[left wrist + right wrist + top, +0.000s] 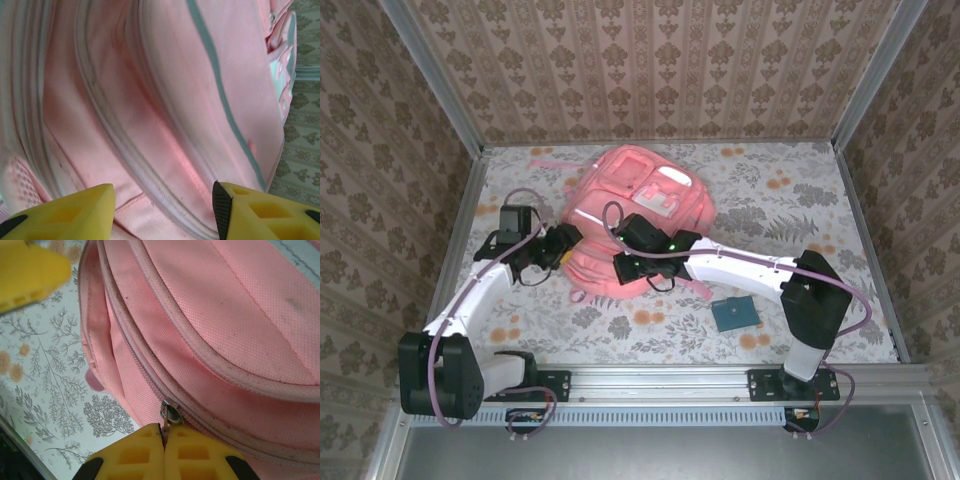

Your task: Pack books, pencil case, and school supplies into a backpack

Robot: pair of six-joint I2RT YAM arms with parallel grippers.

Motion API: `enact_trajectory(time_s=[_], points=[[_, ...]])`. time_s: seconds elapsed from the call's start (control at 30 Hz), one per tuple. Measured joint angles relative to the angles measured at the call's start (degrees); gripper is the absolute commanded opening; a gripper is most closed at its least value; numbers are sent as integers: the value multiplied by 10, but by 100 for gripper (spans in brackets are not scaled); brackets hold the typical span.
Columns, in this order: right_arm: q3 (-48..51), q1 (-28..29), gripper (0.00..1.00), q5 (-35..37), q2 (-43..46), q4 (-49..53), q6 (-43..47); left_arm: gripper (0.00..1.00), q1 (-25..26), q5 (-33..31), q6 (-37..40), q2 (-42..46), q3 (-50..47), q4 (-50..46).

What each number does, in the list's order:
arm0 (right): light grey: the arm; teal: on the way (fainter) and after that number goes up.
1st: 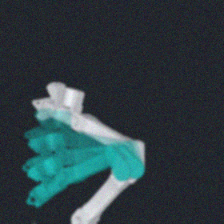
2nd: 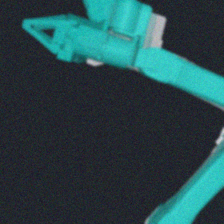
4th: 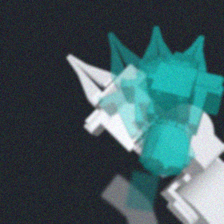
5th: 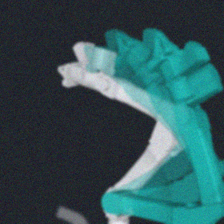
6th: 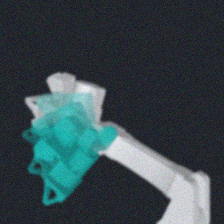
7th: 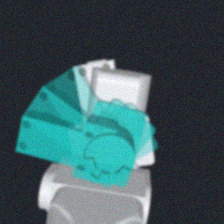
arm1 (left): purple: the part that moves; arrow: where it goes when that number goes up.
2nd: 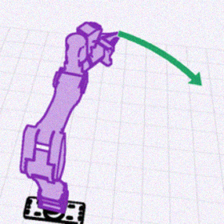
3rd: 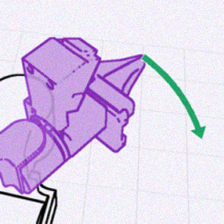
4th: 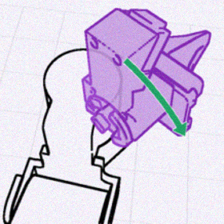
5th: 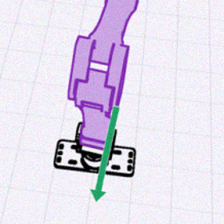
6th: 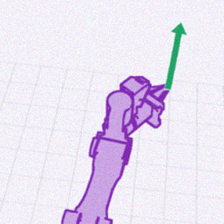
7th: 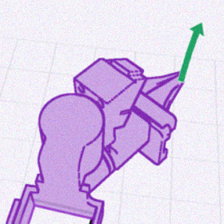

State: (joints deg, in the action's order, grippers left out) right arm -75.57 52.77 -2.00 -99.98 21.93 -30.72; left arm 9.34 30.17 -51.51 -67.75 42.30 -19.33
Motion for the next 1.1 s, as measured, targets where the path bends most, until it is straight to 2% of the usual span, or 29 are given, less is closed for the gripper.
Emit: enact_trajectory(time_s=[0.13,0.2,0.5,0.8,1.1], points=[[-2,2,0,-2,-4,0,-4,55,19,5,-26,-4,-19,23],[-2,4,0,-3,-5,0,-6,52,30,9,-37,-16,-21,39],[-2,5,0,-2,-6,0,-8,21,42,7,-62,-51,-31,77],[20,11,0,34,-3,2,-8,1,46,-9,-35,-57,-32,73],[74,0,0,134,50,47,-7,0,47,-31,-5,-58,-32,60]])
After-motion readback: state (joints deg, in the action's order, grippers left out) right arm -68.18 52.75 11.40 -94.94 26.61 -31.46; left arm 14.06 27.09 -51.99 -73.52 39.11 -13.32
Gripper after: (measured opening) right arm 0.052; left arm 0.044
